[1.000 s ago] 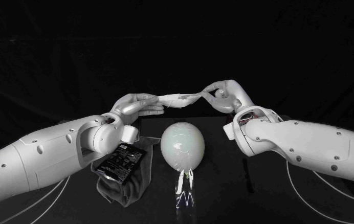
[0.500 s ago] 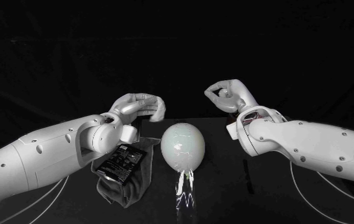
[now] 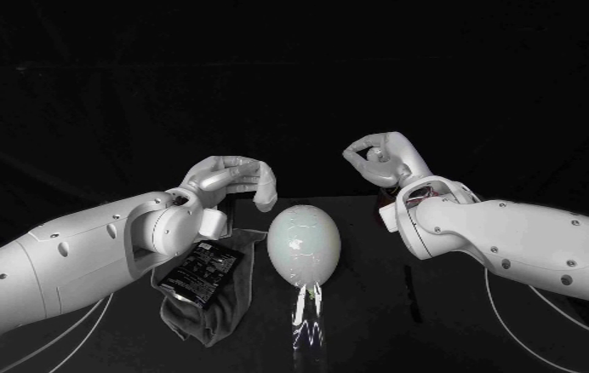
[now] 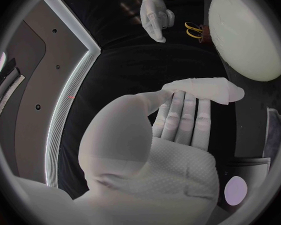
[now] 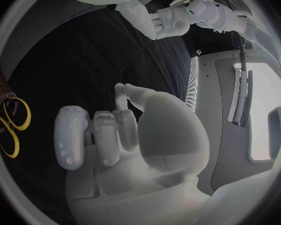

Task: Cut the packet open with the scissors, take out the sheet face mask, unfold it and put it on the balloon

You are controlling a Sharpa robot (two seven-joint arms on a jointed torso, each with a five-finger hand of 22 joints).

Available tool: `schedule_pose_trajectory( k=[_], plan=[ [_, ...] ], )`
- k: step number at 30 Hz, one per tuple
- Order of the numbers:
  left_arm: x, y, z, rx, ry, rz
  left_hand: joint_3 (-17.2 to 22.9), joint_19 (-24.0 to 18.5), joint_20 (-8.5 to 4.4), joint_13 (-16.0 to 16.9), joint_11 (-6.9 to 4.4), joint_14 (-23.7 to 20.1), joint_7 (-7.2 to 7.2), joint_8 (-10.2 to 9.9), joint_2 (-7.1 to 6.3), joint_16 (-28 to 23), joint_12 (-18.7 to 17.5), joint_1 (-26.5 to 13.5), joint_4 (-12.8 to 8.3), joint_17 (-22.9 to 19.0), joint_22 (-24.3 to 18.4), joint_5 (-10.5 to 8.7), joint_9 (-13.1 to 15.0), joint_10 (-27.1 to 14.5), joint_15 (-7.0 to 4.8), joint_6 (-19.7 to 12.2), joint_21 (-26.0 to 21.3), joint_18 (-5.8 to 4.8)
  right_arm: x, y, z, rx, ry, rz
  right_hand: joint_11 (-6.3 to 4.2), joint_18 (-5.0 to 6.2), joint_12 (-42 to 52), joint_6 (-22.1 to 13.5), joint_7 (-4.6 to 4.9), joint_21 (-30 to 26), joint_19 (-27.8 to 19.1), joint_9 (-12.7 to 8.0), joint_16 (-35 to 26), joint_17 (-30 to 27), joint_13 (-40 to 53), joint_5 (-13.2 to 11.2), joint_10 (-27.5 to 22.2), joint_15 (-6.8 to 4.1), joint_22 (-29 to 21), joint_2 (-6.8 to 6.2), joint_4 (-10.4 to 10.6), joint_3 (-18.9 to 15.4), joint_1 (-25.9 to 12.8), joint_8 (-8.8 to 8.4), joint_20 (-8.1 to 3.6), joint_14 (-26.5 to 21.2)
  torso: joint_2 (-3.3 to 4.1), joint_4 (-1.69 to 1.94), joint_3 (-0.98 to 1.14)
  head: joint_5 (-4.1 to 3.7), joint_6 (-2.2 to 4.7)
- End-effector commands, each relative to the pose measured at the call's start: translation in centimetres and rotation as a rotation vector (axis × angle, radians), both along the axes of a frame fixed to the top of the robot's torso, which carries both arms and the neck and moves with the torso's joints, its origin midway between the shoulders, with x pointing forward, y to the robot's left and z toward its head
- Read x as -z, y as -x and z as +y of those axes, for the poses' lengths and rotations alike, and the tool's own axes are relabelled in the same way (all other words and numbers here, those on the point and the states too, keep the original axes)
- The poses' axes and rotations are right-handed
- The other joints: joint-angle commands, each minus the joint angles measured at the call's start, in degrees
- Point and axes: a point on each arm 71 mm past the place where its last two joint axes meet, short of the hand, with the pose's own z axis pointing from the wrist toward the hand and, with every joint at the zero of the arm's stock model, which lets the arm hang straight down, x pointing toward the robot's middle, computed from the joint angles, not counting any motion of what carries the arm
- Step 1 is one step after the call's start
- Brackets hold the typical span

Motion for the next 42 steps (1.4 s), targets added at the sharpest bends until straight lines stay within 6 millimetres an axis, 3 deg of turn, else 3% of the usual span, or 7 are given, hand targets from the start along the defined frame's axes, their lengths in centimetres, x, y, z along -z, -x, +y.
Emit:
schedule_pose_trajectory(
  k=[1,5,10,14,15,29,42],
  plan=[
    [-0.2,0.1,-0.3,0.009,0.013,-0.002,0.18,0.06,-0.13,0.01,-0.03,-0.30,0.07,0.33,0.56,0.36,-0.14,-0.19,-0.09,0.09,0.05,0.20,3.07,0.33,0.08,0.26,0.29,0.14,0.2,-0.1,0.5,-0.038,0.002,0.030,-0.38,-0.68,-0.09,0.01,-0.45,-0.34,1.92,11.11,0.23,15.05,12.01,0.16,3.90,-0.30,12.56,0.28,-1.65,2.02,0.08,4.83,-0.31,6.07,0.04,0.02,-0.02,0.11,-0.06],
    [-0.2,0.1,-0.5,0.017,0.016,-0.001,0.20,0.06,-0.13,0.02,-0.03,-0.30,0.08,0.34,0.55,0.40,-0.13,-0.20,-0.10,0.10,0.06,0.20,3.09,0.35,0.08,0.27,0.30,0.14,0.4,-0.4,1.1,-0.078,0.006,0.054,0.06,-0.15,-1.43,-1.91,0.13,-2.79,0.67,10.97,0.23,15.05,11.33,0.16,3.36,0.00,11.82,0.37,-1.03,2.38,-0.49,3.56,-0.18,6.07,0.03,0.02,0.00,0.12,-0.03],
    [-0.3,0.3,-0.9,0.031,0.022,-0.001,0.27,0.04,-0.15,0.04,-0.03,-0.26,0.18,0.39,0.56,0.68,-0.08,-0.33,-0.12,0.19,0.16,0.21,3.24,0.57,0.05,0.26,0.48,0.15,0.7,-0.8,2.5,-0.148,0.055,0.050,3.50,1.14,-10.20,-8.93,4.13,-10.56,-3.62,7.65,-0.68,13.66,6.99,0.27,-1.07,2.87,9.51,-3.01,-1.99,-0.25,-0.71,-3.49,1.63,5.57,0.05,0.01,0.01,0.07,-0.04],
    [-0.4,0.4,-1.0,0.040,0.027,-0.002,0.33,0.12,-0.20,0.04,-0.02,-0.20,0.24,0.43,0.59,0.99,-0.07,-0.48,-0.10,0.28,0.31,0.20,3.40,0.76,0.02,0.23,0.72,0.20,1.1,-1.1,3.9,-0.202,0.120,0.029,4.34,1.41,-11.28,-9.68,5.05,-12.27,-4.66,6.33,-1.27,12.78,6.49,0.27,-1.95,3.67,9.04,-4.02,-2.51,-1.34,-0.40,-5.62,2.31,5.19,0.02,-0.02,0.02,-0.01,0.00],
    [-0.5,0.4,-1.1,0.045,0.029,-0.003,0.33,0.12,-0.20,0.04,-0.02,-0.20,0.24,0.43,0.59,0.99,-0.07,-0.48,-0.10,0.28,0.31,0.20,3.40,0.76,0.02,0.23,0.72,0.20,1.2,-1.2,4.3,-0.217,0.139,0.028,4.96,1.57,-11.75,-9.90,5.68,-13.12,-5.20,5.18,-1.49,12.46,6.26,0.19,-2.49,4.22,8.82,-4.32,-2.97,-1.88,0.15,-7.30,2.86,5.02,0.04,0.01,0.03,0.03,0.06],
    [-2.0,0.9,-2.4,0.142,0.071,-0.035,0.39,0.26,-0.27,0.03,-0.02,-0.21,0.25,0.42,0.62,1.34,-0.11,-0.64,-0.13,0.38,0.52,0.21,3.60,0.89,-0.02,0.08,1.09,0.28,3.1,-1.8,8.3,-0.329,0.247,0.057,5.53,2.20,-13.08,-10.11,6.23,-14.96,-6.28,1.70,-1.78,11.89,5.26,0.23,-4.14,4.94,8.45,-4.75,-4.74,-3.23,2.14,-12.18,4.29,4.68,0.06,0.02,0.02,-0.10,0.05],
    [-3.5,1.1,-2.9,0.192,0.088,-0.062,0.40,0.29,-0.29,0.01,-0.02,-0.26,0.25,0.41,0.60,1.40,-0.14,-0.65,-0.17,0.40,0.57,0.21,3.65,0.87,-0.01,0.01,1.18,0.29,3.2,-1.6,9.6,-0.347,0.239,0.029,5.29,2.11,-12.07,-9.71,5.97,-14.14,-5.84,0.94,-1.36,12.50,5.63,0.25,-3.75,4.75,8.73,-4.52,-5.32,-3.37,2.82,-13.04,4.34,4.95,0.01,0.03,0.05,-0.11,0.06]
  ],
)
